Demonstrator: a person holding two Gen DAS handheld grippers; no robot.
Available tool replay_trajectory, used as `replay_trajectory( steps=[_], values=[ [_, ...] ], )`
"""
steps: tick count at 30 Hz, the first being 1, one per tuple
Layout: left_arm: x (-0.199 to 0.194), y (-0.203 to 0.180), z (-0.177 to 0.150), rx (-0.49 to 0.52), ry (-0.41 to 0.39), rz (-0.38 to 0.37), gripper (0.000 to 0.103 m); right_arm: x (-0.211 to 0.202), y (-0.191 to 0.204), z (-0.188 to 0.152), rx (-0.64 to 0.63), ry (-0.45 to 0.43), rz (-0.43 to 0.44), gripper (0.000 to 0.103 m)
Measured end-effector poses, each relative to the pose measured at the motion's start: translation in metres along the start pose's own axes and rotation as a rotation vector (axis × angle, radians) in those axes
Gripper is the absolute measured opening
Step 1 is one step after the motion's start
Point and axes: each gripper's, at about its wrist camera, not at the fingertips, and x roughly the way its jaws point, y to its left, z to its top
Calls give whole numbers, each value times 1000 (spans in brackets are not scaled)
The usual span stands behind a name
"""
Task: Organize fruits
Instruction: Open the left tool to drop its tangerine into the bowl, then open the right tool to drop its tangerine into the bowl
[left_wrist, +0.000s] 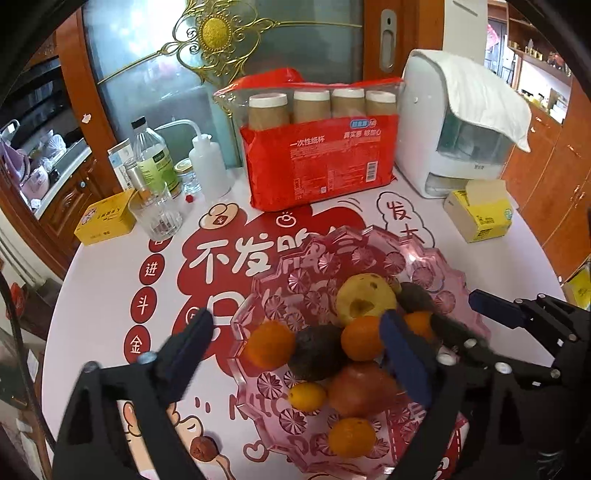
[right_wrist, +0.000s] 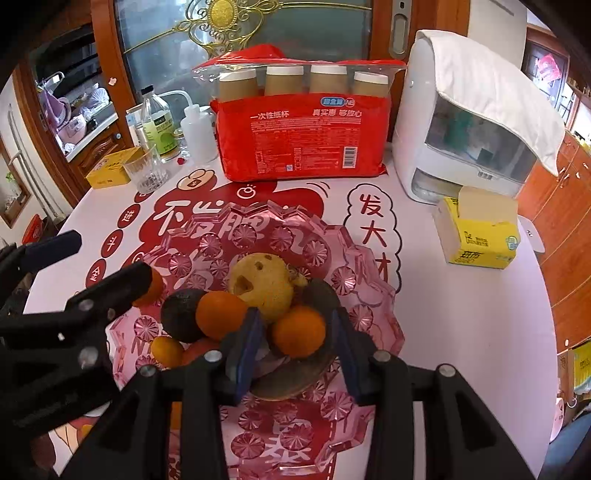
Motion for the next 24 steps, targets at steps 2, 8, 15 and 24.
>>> replay_trajectory(
  steps=[2,8,15,24],
  values=[
    [-2,1,0,-4,-6,-13,98,-2,0,-1,5,-11,10,62],
    [-6,4,-1,-22,3,-23,99,-9,3,-2,4,-27,10,65],
    [-15,7,-2,-32,-1,-19,99,-17,4,-2,8,-36,11,65],
    [-27,11,-7,-40,-7,-26,99,-27,4,-5,20,-43,14,65]
  ],
)
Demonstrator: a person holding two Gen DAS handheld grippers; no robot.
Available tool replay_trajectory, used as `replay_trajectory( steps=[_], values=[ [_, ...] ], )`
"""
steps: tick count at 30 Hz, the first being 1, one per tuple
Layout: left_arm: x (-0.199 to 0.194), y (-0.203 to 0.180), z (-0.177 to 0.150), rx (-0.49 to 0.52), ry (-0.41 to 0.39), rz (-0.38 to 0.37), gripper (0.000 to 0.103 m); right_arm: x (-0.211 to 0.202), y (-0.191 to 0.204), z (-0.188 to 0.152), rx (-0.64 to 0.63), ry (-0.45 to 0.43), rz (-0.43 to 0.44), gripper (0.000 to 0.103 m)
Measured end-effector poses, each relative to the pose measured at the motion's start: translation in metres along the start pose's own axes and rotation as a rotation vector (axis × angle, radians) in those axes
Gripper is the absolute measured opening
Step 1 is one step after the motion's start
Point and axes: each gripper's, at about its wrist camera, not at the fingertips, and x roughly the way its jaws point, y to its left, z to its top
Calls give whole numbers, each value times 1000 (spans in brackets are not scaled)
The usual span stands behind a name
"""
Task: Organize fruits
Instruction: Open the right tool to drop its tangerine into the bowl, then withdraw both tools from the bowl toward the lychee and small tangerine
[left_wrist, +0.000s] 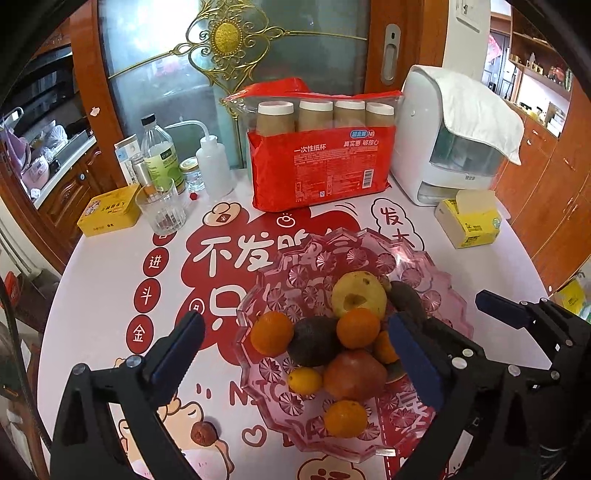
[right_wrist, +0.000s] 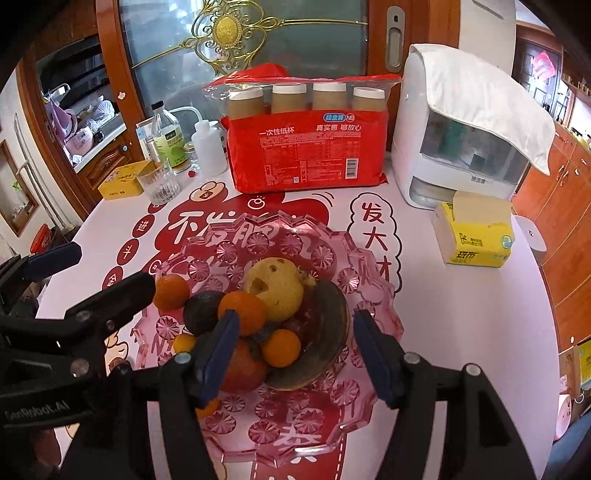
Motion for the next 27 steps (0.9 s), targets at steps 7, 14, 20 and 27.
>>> replay_trajectory(
  steps=[7,14,20,27],
  values=[
    [-15,1,-4,6,-15,-3,99,-16,4,-6,4,-14,0,65],
    [-38,8,-9,-6,-27,-10,99,-37,7,-10,17,-34,-3,65],
    [-62,15,-11,-8,-30,-21,99,-61,12,-14,28,-60,-15,65],
    [-99,18,-18,38,-69,2,99,-99,17,-17,64,-114,-20,65]
  ],
)
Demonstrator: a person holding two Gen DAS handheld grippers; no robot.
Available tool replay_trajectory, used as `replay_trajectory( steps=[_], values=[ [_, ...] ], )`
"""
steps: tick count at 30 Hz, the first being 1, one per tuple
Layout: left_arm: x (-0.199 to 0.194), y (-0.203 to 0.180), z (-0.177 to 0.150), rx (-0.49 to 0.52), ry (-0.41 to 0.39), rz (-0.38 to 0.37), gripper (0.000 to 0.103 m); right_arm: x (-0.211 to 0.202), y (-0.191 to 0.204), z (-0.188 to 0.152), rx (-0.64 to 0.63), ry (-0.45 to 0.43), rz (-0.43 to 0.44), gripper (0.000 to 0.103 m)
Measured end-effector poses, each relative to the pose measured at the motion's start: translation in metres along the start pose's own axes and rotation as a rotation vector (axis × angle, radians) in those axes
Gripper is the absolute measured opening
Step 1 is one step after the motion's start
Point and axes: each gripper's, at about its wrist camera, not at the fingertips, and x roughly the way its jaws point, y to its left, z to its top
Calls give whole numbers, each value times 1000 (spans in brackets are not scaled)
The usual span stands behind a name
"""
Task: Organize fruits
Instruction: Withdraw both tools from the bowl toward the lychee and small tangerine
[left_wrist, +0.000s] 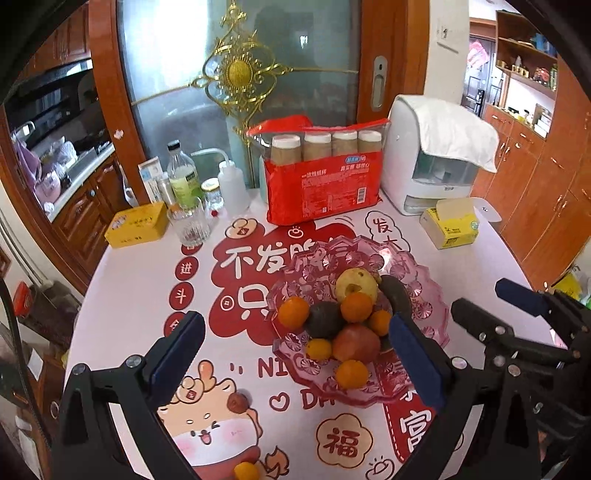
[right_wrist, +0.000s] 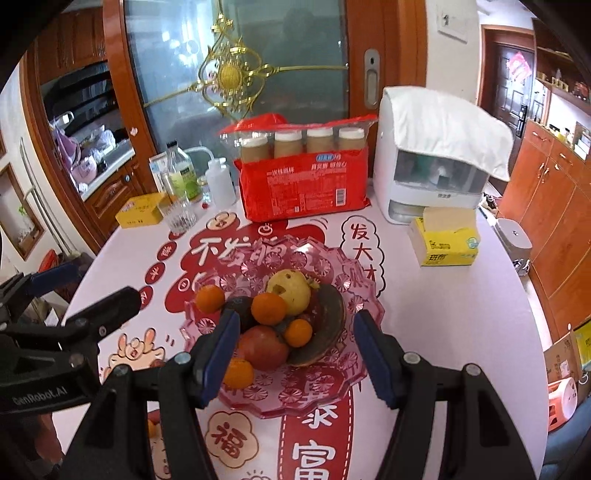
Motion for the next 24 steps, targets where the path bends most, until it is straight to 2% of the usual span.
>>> replay_trajectory(
  steps=[11,19,24],
  values=[
    [-58,21,-12,58,-76,-10,99,-49,27,-10,18,-65,-13,65],
    [-72,62,-36,42,-68,-6,99,-62,69,-37,-24,-71,9,65],
    [-68,95,-62,49,-38,-13,99,-55,102,-65,-69,-45,41,65]
  ],
)
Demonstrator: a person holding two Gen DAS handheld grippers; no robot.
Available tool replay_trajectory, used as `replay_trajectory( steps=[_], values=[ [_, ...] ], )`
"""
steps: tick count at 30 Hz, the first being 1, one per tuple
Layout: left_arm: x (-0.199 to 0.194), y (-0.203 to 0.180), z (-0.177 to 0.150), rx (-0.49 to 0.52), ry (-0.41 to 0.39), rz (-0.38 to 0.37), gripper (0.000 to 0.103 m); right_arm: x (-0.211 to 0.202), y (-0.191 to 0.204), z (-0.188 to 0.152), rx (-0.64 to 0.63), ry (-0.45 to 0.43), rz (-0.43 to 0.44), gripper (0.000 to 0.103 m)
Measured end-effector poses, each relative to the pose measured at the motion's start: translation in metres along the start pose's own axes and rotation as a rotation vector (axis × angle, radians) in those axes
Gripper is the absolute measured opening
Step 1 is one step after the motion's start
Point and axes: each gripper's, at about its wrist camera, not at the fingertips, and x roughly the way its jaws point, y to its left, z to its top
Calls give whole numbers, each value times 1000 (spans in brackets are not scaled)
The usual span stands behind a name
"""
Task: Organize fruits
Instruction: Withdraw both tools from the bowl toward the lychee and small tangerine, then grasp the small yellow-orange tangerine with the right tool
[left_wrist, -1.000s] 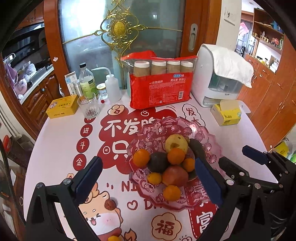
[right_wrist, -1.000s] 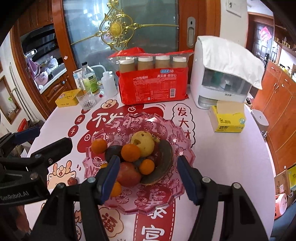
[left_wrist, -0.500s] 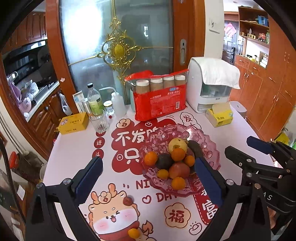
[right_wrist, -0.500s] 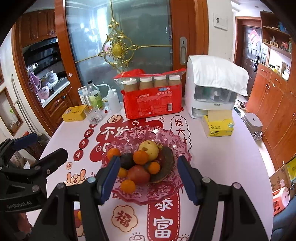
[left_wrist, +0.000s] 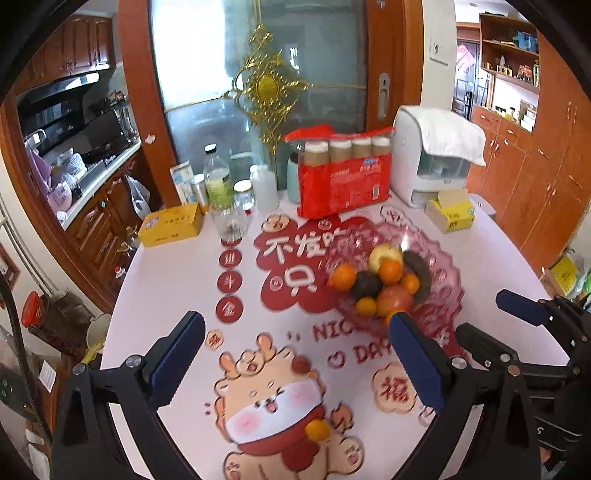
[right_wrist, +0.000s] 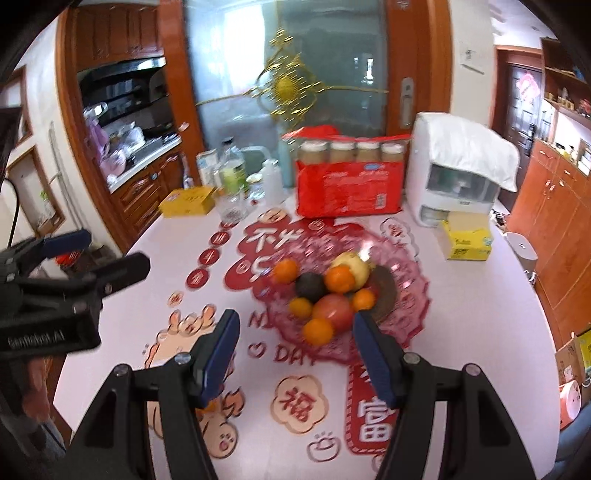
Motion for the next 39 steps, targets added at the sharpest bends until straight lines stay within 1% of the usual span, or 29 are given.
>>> replay_trajectory(
  steps=[8,14,17,20,22,26,30,32,34,37,39],
  values=[
    [28,38,-63,3,89,-24,99,36,49,-46,-66,104,48,64],
    [59,59,-99,-28,137,-9,99,69,87,-82,-136,173,96,64],
    [69,65,-111,-32,154,0,99,85,100,-95,-160,206,107,59],
    [81,71,-125,-31,175,1,99,102,104,-104,-162,250,106,56],
    [87,73,-131,-28,188,9,99,112,106,-109,-156,280,118,52],
    [99,76,-142,-36,223,6,99,127,111,-117,-147,320,136,51],
    [104,76,-146,-34,235,2,99,136,115,-121,-153,339,155,49],
    [106,76,-147,-31,239,0,99,141,116,-122,-152,354,164,43],
    [108,74,-147,-29,243,-3,99,147,117,-125,-150,376,168,34],
    [109,72,-146,-27,244,-8,99,150,118,-128,-144,390,196,30],
    [110,71,-146,-25,248,-10,99,150,120,-127,-157,382,195,30]
  ],
)
